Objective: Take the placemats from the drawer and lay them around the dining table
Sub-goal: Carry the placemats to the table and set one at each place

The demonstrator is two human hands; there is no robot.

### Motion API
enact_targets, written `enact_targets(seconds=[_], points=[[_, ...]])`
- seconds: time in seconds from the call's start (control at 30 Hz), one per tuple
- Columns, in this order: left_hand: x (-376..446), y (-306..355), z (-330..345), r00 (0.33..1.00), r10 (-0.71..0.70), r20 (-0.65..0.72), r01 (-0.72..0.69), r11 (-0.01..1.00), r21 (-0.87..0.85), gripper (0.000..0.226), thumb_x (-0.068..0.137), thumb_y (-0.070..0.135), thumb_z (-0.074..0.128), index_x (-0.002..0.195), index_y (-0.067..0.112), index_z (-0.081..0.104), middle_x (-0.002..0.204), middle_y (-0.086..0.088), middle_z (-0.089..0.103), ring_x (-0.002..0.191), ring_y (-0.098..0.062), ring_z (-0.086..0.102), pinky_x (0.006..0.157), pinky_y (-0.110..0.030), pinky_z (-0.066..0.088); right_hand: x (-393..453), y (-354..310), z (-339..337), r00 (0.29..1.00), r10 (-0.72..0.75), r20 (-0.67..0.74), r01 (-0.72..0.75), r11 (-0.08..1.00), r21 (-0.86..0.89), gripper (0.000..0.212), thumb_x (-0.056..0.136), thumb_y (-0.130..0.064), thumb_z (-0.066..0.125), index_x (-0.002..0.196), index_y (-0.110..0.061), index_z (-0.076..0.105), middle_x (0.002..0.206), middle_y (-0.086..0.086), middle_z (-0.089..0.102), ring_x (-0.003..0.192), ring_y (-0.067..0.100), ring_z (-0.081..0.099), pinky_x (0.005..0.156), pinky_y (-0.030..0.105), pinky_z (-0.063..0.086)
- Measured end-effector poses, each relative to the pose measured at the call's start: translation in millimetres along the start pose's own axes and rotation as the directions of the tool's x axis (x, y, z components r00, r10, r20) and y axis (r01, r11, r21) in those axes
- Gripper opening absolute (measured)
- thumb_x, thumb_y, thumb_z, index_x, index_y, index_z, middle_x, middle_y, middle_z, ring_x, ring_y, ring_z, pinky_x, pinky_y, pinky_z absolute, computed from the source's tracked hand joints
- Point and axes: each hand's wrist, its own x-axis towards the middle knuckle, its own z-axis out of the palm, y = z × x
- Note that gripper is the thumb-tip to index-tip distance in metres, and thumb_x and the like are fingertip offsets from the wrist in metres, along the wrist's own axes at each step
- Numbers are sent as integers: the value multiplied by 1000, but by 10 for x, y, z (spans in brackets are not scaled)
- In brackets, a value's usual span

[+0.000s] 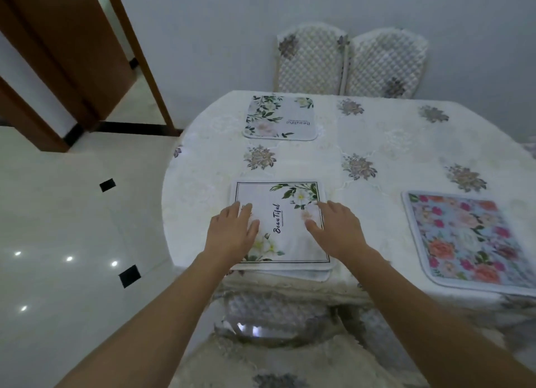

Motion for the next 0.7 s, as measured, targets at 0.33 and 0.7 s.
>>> enact_targets(seconds=[0.33,0.7], points=[[-89,-470,902,982,7,187,-12,1000,25,56,99,50,37,146,22,29,156,-17,21,132,-37,35,95,-48,45,-27,60,879,940,164,299,-139,985,-103,63,96,-44,45,147,-16,24,158,18,12,143,39,15,111,49,31],[30,-421,862,981,-124,148,151,971,-185,57,83,37,69,131,20,44,142,-12,32,116,-34,42,89,-41,46,83,18,926,942,297,154,-294,955,-41,62,83,-37,66,133,-13,37,137,13,33,119,35,40,95,45,43]])
